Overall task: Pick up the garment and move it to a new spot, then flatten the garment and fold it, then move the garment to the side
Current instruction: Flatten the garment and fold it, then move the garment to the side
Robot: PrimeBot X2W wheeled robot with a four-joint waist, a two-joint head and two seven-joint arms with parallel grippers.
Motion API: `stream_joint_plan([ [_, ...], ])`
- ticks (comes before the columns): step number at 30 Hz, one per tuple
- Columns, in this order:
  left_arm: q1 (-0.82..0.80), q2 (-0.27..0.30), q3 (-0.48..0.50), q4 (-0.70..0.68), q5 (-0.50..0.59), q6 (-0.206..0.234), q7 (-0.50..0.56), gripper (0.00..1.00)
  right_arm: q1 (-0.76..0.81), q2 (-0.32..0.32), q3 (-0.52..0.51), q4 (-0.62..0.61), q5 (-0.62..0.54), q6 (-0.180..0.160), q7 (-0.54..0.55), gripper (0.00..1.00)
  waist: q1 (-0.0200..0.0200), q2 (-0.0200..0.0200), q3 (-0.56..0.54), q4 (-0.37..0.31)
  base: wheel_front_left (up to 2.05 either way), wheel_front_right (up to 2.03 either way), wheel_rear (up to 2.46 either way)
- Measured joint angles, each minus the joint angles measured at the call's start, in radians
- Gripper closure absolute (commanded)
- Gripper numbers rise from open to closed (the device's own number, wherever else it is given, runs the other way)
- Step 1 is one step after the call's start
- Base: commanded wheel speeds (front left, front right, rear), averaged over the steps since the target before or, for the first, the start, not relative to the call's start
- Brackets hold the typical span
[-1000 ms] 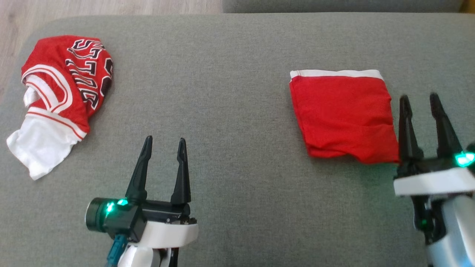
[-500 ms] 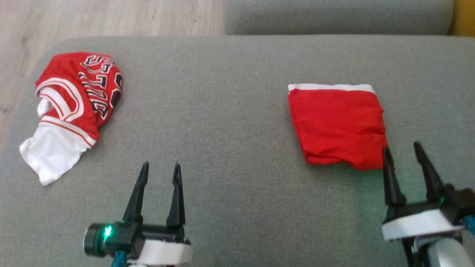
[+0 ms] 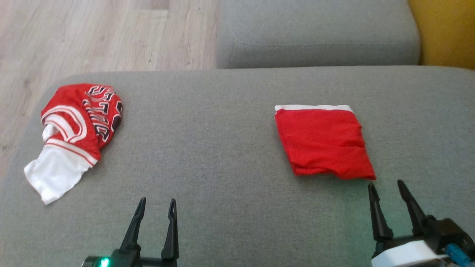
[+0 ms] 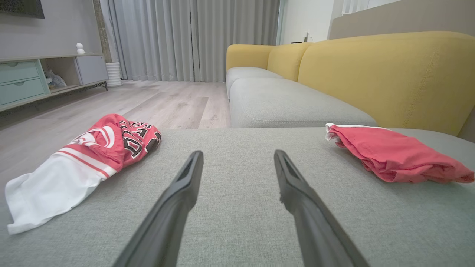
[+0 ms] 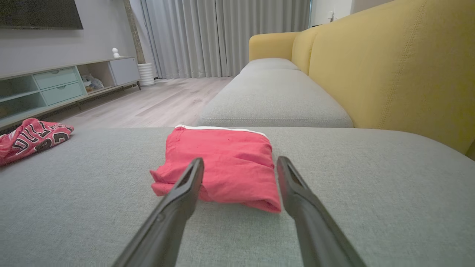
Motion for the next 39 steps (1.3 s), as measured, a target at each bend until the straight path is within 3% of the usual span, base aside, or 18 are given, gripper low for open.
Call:
stream_joint_plan([
  [34, 0.023, 0.001, 0.038, 0.017, -0.012, -0.008, 0.000, 0.00, 0.011, 0.013, 0.036, 0.040, 0.019, 0.000, 0.000, 0.00, 0.0002, 0.0000, -0.012, -0.042, 0.00, 0.00, 0.00],
  [39, 0.020, 0.001, 0.029, -0.001, -0.012, -0.008, 0.000, 0.00, -0.040, 0.012, 0.023, 0.112, 0.076, 0.000, 0.000, 0.00, 0.0001, 0.0000, 0.019, -0.040, 0.00, 0.00, 0.00],
])
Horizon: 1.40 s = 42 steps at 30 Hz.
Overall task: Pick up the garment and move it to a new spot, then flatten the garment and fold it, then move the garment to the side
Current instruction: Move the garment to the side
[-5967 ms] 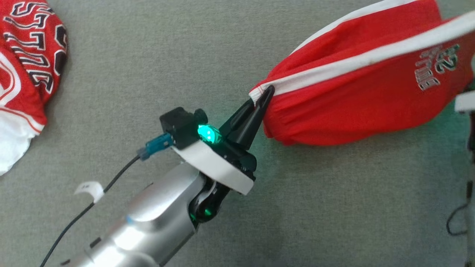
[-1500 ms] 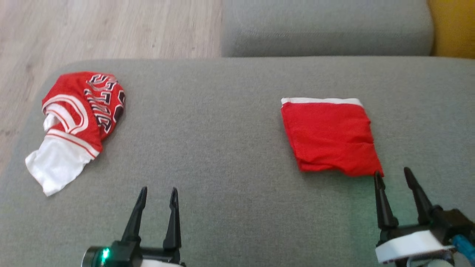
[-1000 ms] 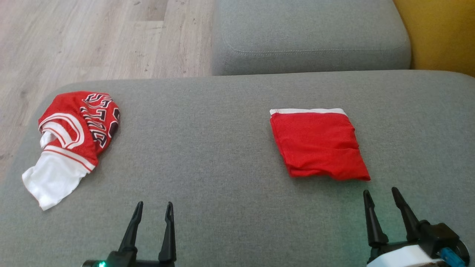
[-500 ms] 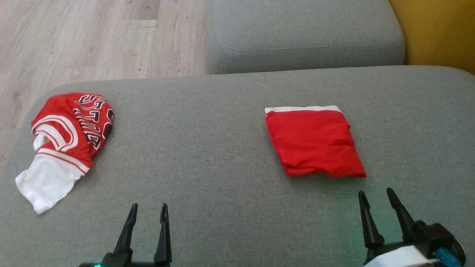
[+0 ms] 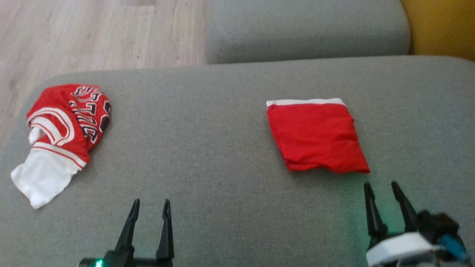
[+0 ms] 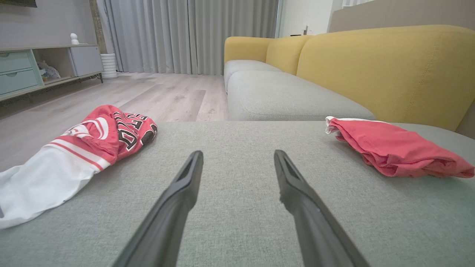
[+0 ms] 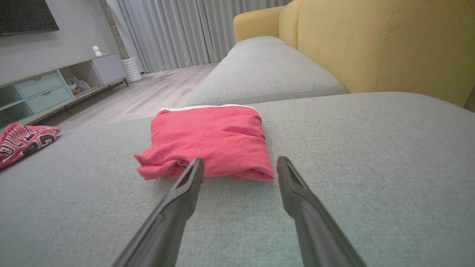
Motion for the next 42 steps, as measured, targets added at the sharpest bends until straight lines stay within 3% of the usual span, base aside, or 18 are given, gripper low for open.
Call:
stream_joint_plan([
  [6, -0.071, 0.000, -0.044, -0.020, -0.017, 0.001, 0.000, 0.00, -0.207, -0.067, -0.005, 0.136, 0.083, 0.000, 0.016, 0.00, 0.0003, 0.0000, 0.079, 0.009, 0.00, 0.00, 0.00],
  [12, -0.132, -0.001, -0.074, -0.027, -0.035, 0.004, 0.000, 0.00, -0.369, -0.164, 0.025, 0.220, 0.122, 0.000, 0.157, 0.00, 0.0003, 0.0000, 0.146, 0.028, 0.00, 0.00, 0.00],
  [16, -0.180, -0.001, -0.105, -0.015, -0.044, 0.010, 0.000, 0.00, -0.440, -0.232, 0.111, 0.276, 0.220, 0.000, 0.303, 0.00, 0.0003, 0.0000, 0.197, 0.058, 0.00, 0.00, 0.00],
  [17, -0.187, -0.001, -0.114, -0.015, -0.044, 0.010, 0.000, 0.00, -0.441, -0.239, 0.134, 0.281, 0.251, 0.000, 0.326, 0.07, 0.0003, 0.0000, 0.204, 0.064, 0.00, 0.00, 0.00],
  [18, -0.192, -0.001, -0.118, -0.013, -0.050, 0.010, 0.000, 0.00, -0.440, -0.241, 0.156, 0.286, 0.285, 0.000, 0.348, 0.40, 0.0003, 0.0000, 0.209, 0.069, 0.00, 0.00, 0.00],
  [19, -0.197, -0.001, -0.121, -0.012, -0.056, 0.011, 0.000, 0.00, -0.440, -0.244, 0.180, 0.289, 0.316, 0.000, 0.369, 0.40, 0.0002, 0.0000, 0.214, 0.073, 0.00, 0.00, 0.00],
  [20, -0.199, -0.001, -0.123, -0.011, -0.061, 0.012, 0.000, 0.00, -0.440, -0.246, 0.199, 0.287, 0.339, 0.000, 0.375, 0.76, 0.0001, 0.0000, 0.218, 0.076, 0.00, 0.00, 0.00],
  [21, -0.199, -0.001, -0.123, -0.011, -0.064, 0.020, 0.000, 0.00, -0.441, -0.253, 0.213, 0.282, 0.353, 0.000, 0.375, 1.00, 0.0000, 0.0000, 0.222, 0.076, 0.00, 0.00, 0.00],
  [27, -0.209, -0.001, -0.125, -0.011, -0.079, 0.027, 0.000, 0.00, -0.469, -0.304, 0.243, 0.271, 0.406, 0.000, 0.355, 1.00, 0.0000, 0.0000, 0.249, 0.048, 0.00, 0.00, 0.00],
  [31, -0.248, -0.001, -0.128, -0.013, -0.079, 0.025, 0.000, 0.00, -0.504, -0.397, 0.229, 0.268, 0.389, 0.000, 0.347, 1.00, 0.0001, 0.0000, 0.284, 0.012, 0.00, 0.00, 0.00],
  [37, -0.337, -0.001, -0.137, -0.013, -0.075, 0.004, 0.000, 0.00, -0.560, -0.536, 0.128, 0.281, 0.336, 0.000, 0.333, 1.00, 0.0002, -0.0001, 0.365, -0.038, 0.00, 0.00, 0.00],
  [42, -0.414, -0.002, -0.149, 0.000, -0.070, -0.018, 0.000, 0.00, -0.632, -0.588, 0.020, 0.331, 0.273, 0.000, 0.320, 1.00, 0.0003, -0.0001, 0.440, -0.076, 0.00, 0.00, 0.00],
])
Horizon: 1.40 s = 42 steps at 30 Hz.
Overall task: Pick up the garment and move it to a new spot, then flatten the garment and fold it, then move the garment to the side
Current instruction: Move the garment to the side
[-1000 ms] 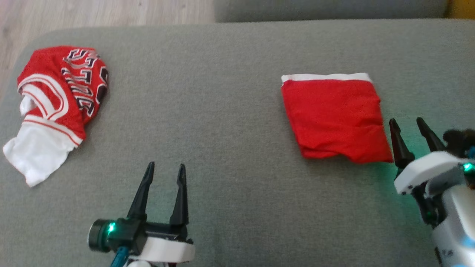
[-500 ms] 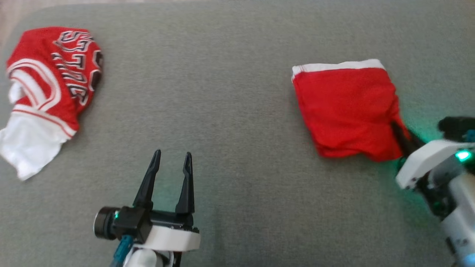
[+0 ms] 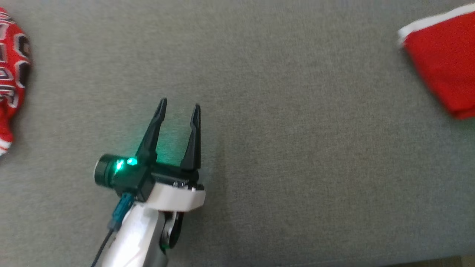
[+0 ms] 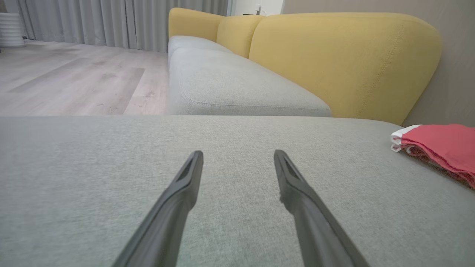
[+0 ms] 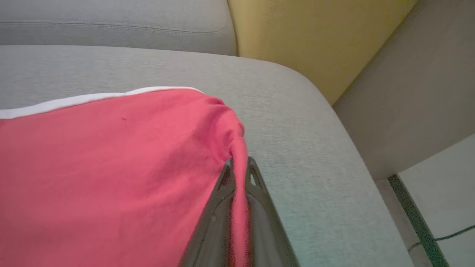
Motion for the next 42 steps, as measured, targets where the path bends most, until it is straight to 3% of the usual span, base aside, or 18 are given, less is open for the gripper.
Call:
stream_joint_plan([
  [7, -0.059, -0.001, -0.010, 0.013, 0.002, -0.008, 0.000, 0.00, -0.020, -0.038, -0.163, 0.077, -0.080, 0.000, -0.022, 1.00, 0.0000, 0.0000, 0.075, -0.020, 0.00, 0.00, 0.00],
  [9, -0.061, -0.001, -0.006, 0.017, 0.002, -0.009, 0.000, 0.00, -0.024, -0.040, -0.225, 0.100, -0.139, 0.000, -0.054, 0.00, -0.0001, 0.0000, 0.081, -0.015, 0.00, 0.00, 0.00],
  [14, -0.059, -0.001, -0.002, 0.029, 0.001, -0.016, 0.000, 0.00, -0.037, 0.023, -0.354, 0.091, -0.345, 0.000, -0.119, 0.00, -0.0003, 0.0000, 0.055, -0.004, 0.00, 0.00, 0.00],
  [20, -0.031, -0.001, 0.000, 0.034, -0.003, -0.014, 0.000, 0.00, -0.025, 0.222, -0.356, 0.039, -0.486, 0.000, -0.195, 0.00, -0.0003, 0.0000, -0.014, 0.013, 0.00, 0.00, 0.00],
  [24, 0.026, -0.001, 0.002, 0.034, -0.010, -0.003, 0.000, 0.00, 0.027, 0.342, -0.244, 0.018, -0.477, 0.000, -0.256, 0.00, -0.0004, 0.0000, -0.077, 0.029, 0.00, 0.00, 0.00],
  [31, 0.153, -0.001, 0.027, 0.025, -0.020, 0.038, 0.000, 0.00, 0.187, 0.463, -0.038, -0.001, -0.346, 0.000, -0.312, 0.00, -0.0005, 0.0000, -0.189, 0.070, 0.00, 0.00, 0.00],
  [37, 0.210, 0.000, 0.076, 0.036, -0.022, 0.036, 0.000, 0.00, 0.293, 0.552, -0.022, -0.199, -0.310, 0.000, -0.320, 0.00, -0.0005, 0.0001, -0.275, 0.099, 0.00, 0.00, 0.00],
  [42, 0.240, 0.000, 0.106, 0.020, -0.013, 0.027, 0.000, 0.00, 0.423, 0.578, -0.022, -0.328, -0.342, 0.000, -0.320, 0.00, -0.0005, 0.0001, -0.332, 0.110, 0.00, 0.00, 0.00],
])
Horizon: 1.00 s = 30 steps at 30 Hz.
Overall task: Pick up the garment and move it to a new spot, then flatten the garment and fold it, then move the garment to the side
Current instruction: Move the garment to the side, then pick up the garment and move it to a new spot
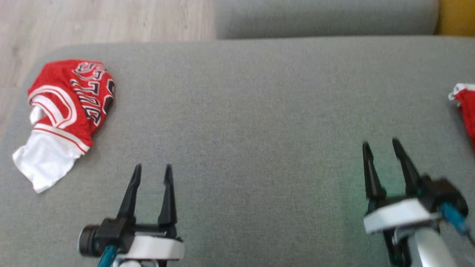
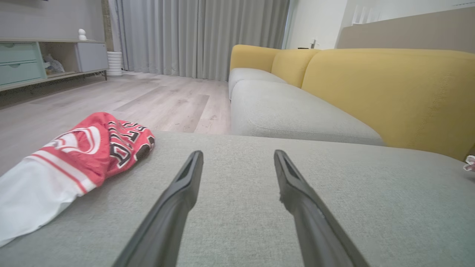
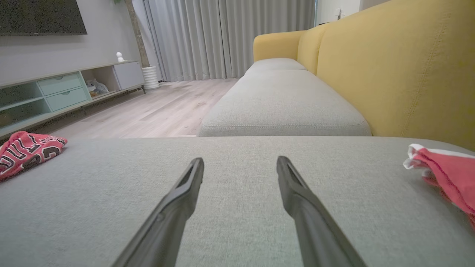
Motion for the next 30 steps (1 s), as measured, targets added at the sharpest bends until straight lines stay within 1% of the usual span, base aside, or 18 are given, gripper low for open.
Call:
stream_joint_plan([
  [5, 0.065, 0.000, 0.041, -0.009, 0.001, -0.001, 0.000, 0.00, 0.128, 0.028, -0.005, -0.083, -0.023, 0.000, 0.000, 0.00, 0.0000, 0.0000, -0.063, 0.005, 0.00, 0.00, 0.00],
  [7, 0.092, 0.001, 0.056, -0.017, 0.007, -0.009, 0.000, 0.00, 0.157, 0.030, 0.004, -0.093, -0.060, 0.000, 0.000, 0.00, 0.0001, 0.0000, -0.087, 0.003, 0.00, 0.00, 0.00],
  [12, 0.153, 0.001, 0.079, -0.021, 0.025, -0.017, 0.000, 0.00, 0.223, 0.043, 0.023, -0.097, -0.067, 0.000, 0.000, 0.00, 0.0001, 0.0000, -0.136, -0.013, 0.00, 0.00, 0.00],
  [22, 0.221, 0.002, 0.105, 0.004, 0.034, -0.016, 0.000, 0.00, 0.261, 0.044, 0.040, -0.094, -0.038, 0.000, 0.000, 0.00, 0.0001, 0.0000, -0.206, -0.041, 0.00, 0.00, 0.00],
  [26, 0.225, 0.002, 0.118, 0.024, 0.044, -0.015, 0.000, 0.00, 0.286, 0.045, 0.044, -0.088, -0.035, 0.000, 0.000, 0.00, 0.0003, 0.0000, -0.215, -0.043, 0.00, 0.00, 0.00],
  [30, 0.225, 0.002, 0.119, 0.030, 0.076, -0.015, 0.000, 0.00, 0.286, 0.045, 0.045, -0.087, -0.035, 0.000, 0.000, 0.00, 0.0003, 0.0000, -0.214, -0.041, 0.00, 0.00, 0.00],
])
